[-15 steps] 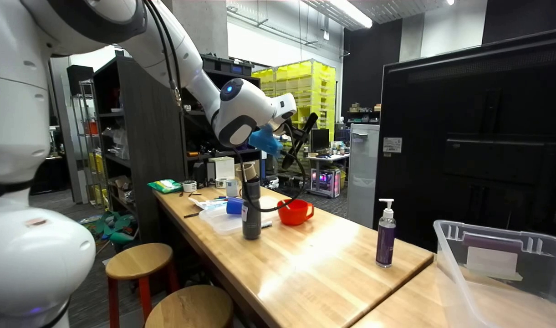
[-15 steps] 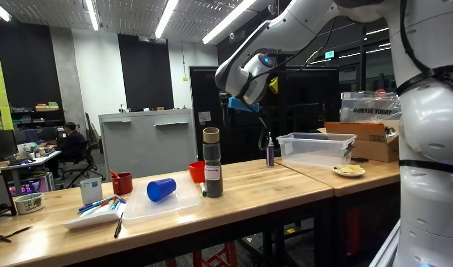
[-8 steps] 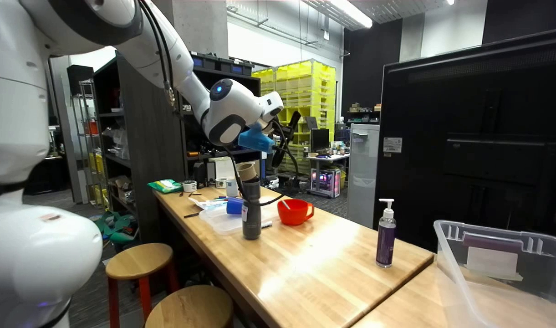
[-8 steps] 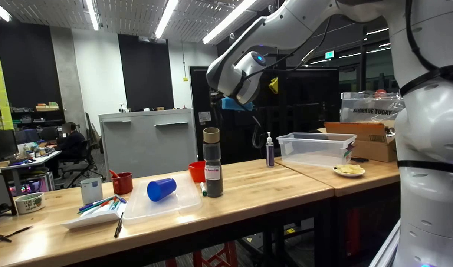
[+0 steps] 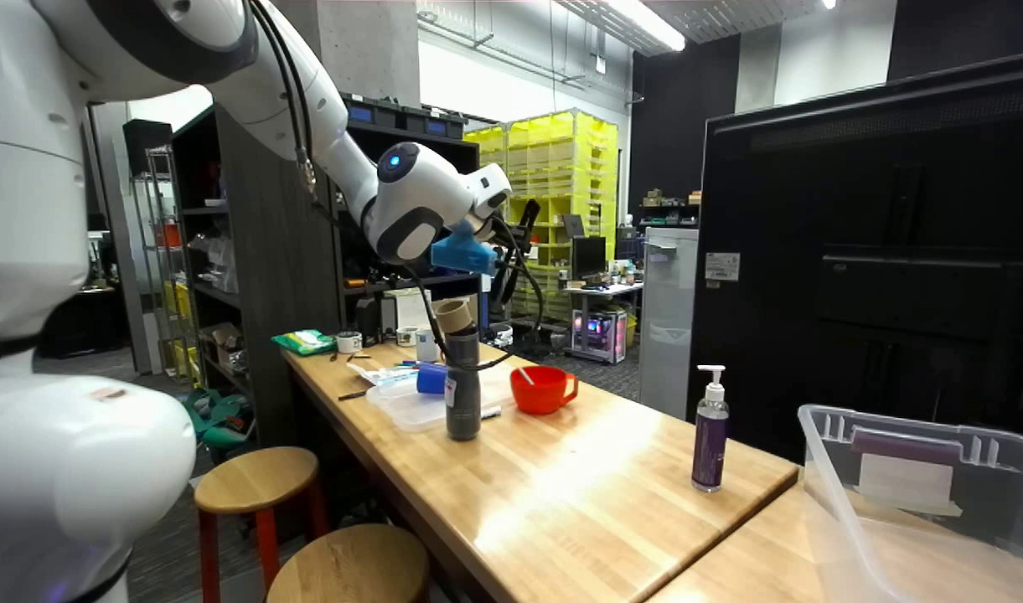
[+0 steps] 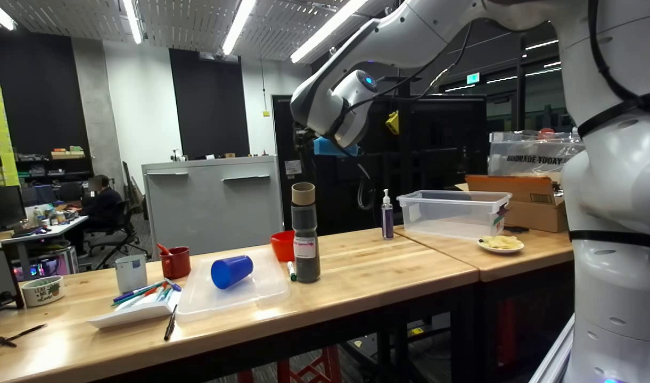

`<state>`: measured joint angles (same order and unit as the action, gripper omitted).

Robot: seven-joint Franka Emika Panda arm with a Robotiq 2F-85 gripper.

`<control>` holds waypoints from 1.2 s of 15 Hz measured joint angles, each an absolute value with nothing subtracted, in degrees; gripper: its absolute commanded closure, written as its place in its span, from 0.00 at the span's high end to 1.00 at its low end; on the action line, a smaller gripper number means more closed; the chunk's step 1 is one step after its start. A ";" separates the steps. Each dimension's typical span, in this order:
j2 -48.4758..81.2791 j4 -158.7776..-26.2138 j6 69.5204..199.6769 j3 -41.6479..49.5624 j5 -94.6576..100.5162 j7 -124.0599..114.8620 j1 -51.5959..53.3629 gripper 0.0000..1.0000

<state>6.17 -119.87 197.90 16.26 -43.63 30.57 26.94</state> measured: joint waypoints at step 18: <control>-0.86 -122.54 197.94 18.29 -39.92 31.24 32.16 0.37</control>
